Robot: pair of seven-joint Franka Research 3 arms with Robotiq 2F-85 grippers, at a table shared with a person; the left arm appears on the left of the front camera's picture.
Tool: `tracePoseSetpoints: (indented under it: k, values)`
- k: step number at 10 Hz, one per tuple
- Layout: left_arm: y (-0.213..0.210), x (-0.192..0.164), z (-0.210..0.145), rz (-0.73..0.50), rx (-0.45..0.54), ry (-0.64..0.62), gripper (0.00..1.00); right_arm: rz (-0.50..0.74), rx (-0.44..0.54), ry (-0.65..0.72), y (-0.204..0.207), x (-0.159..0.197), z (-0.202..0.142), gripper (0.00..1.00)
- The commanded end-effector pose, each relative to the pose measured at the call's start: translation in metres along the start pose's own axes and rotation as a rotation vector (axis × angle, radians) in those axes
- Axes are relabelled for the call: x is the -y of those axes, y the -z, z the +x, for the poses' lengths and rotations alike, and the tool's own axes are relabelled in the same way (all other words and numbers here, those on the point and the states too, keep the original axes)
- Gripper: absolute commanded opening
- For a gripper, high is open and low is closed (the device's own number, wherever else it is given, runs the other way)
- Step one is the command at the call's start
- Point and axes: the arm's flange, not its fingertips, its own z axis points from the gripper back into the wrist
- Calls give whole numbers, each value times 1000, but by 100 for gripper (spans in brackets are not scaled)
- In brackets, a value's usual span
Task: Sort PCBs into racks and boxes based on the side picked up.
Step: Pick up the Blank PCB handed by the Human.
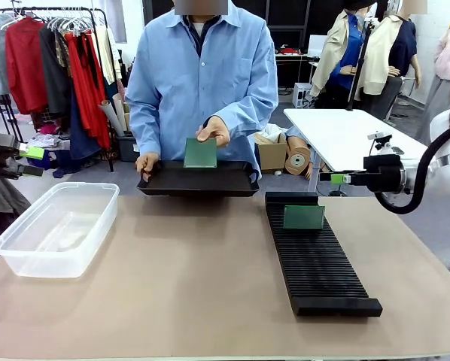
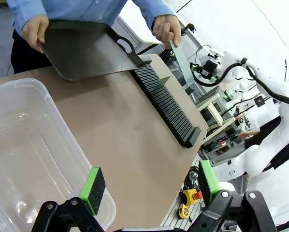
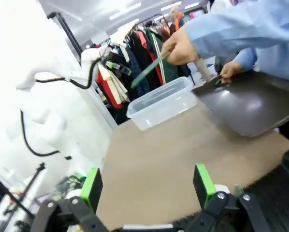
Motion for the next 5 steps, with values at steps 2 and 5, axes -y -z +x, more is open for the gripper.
tracePoseSetpoints:
  k: [2, 5]
  values:
    - [-1, 1, 0, -5, 5, 2, 100, -42, 28, 357, 21, -48, 12, 100]
    - [-1, 1, 0, -5, 5, 2, 100, -86, 54, 666, 19, -53, 15, 100]
